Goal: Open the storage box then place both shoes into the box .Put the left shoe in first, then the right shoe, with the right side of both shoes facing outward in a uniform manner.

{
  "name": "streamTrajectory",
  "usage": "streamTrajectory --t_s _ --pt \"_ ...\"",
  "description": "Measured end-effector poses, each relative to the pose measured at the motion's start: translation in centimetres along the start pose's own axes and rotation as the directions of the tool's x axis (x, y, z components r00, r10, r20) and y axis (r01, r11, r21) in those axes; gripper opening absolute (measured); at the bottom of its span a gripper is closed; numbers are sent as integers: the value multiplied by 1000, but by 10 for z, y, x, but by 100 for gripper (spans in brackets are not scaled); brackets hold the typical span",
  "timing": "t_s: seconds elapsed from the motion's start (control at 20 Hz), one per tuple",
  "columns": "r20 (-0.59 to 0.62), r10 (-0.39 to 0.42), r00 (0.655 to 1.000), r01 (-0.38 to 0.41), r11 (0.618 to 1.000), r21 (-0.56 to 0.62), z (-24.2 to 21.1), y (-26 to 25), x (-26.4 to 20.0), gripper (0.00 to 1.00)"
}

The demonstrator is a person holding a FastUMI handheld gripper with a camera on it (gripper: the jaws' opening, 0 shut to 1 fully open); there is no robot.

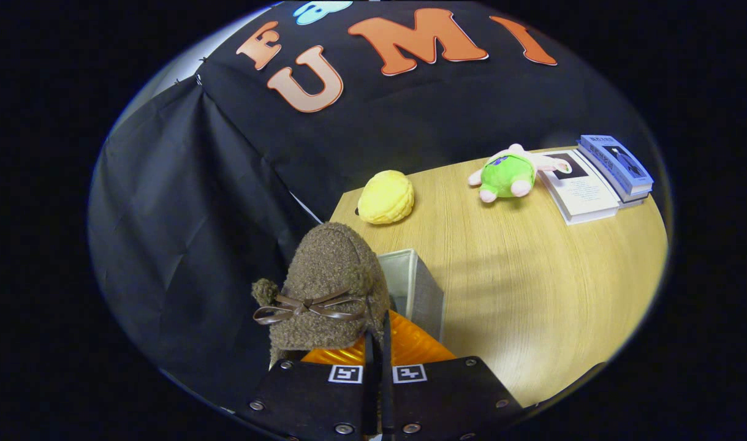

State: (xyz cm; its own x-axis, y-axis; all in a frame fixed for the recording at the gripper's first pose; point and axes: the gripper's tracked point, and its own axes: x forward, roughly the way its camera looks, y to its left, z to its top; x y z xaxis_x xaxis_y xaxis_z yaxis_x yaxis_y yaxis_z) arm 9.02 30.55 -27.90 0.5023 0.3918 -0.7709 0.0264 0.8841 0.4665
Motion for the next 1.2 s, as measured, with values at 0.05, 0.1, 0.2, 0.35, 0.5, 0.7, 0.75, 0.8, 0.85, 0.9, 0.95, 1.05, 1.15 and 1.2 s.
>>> streamTrajectory --t_s 0.05,0.1,0.2,0.35,0.5,0.7,0.75,0.8,0.85,0.9,0.95,1.05,1.15,1.2 --pt "-10 -8 1000 8 1000 0 -3 3 5 4" --pt "-12 -17 1000 17 1000 -6 -2 5 12 4" --pt "-8 -55 998 55 998 -21 -4 5 22 4" --pt "-22 -113 993 112 993 -30 -13 0 37 4" --pt "-38 -162 986 160 986 -53 -25 -4 45 5" --pt "-27 -182 983 178 976 -127 -31 -4 50 16" --pt "-29 -182 983 177 976 -129 -30 -4 46 18" --pt "-29 -179 983 174 977 -124 -30 -3 42 22" --pt "-31 -171 985 166 979 -115 -31 -2 38 26" --pt "-39 -160 986 155 983 -99 -32 1 34 31" --pt "-45 -151 988 146 985 -94 -34 2 30 35" --pt "-38 -122 992 118 989 -93 -31 4 21 39" --pt "19 -86 996 87 992 -87 -19 7 7 45" --pt "50 -69 996 73 993 -92 -12 9 -3 51"
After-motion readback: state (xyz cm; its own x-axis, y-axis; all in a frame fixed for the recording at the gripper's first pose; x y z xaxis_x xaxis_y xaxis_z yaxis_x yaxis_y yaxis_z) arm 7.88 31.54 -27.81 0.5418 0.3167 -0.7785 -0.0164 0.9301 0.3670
